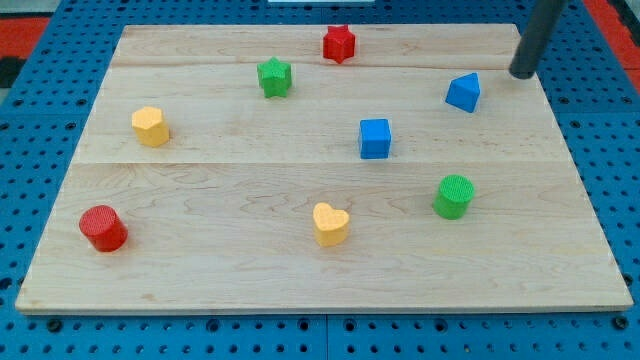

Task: Move the blue triangle towards left

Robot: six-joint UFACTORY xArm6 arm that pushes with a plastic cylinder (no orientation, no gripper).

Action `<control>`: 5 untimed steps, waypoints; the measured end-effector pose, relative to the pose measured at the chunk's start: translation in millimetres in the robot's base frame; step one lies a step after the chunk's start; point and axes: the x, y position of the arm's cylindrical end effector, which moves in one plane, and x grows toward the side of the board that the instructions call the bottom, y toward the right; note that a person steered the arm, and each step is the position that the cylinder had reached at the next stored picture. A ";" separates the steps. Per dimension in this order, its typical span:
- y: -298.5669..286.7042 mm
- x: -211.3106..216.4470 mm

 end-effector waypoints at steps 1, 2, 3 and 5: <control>-24.8 5.0; -19.3 9.5; -18.9 14.7; -77.2 60.5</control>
